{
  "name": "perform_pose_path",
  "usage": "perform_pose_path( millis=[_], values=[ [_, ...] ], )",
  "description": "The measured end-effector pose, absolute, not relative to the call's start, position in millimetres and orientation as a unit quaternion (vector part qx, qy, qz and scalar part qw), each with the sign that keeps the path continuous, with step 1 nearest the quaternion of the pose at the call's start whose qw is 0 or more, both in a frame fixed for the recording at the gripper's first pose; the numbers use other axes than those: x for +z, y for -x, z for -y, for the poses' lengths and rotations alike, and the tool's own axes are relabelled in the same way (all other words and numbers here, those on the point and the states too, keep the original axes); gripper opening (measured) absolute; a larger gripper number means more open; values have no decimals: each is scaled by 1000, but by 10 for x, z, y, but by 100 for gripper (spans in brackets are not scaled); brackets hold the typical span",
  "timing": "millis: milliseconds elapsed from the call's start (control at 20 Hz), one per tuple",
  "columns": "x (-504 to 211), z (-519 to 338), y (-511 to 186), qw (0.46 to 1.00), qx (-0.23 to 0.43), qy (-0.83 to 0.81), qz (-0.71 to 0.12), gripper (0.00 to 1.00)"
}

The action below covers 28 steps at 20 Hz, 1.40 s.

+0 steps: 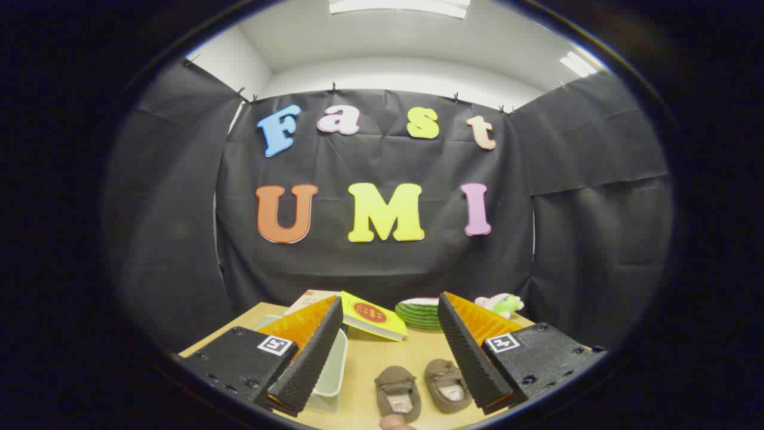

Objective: Open the storage box then place both shoes into the box .Put the left shoe in first, then the right shoe, with the right side of both shoes facing outward in a uniform manner.

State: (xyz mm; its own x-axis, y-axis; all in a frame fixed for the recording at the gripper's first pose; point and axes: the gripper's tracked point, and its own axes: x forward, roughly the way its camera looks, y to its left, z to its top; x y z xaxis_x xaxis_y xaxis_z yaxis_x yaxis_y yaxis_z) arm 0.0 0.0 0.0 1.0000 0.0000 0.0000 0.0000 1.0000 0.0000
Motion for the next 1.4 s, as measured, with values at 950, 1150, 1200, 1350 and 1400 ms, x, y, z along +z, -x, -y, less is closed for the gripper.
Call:
perform_pose_path(
  millis=[950, 1150, 1200, 1350, 1400],
  values=[
    [-77, -138, -3, 999, 29, -19, -14, 100],
    [-211, -224, -152, 998, 48, -24, -31, 100],
    [-293, -289, -227, 997, 60, -24, -44, 100],
    [-647, -308, -426, 993, 73, -5, -94, 100],
    [-715, -296, -482, 992, 74, -7, -102, 100]
  ],
)
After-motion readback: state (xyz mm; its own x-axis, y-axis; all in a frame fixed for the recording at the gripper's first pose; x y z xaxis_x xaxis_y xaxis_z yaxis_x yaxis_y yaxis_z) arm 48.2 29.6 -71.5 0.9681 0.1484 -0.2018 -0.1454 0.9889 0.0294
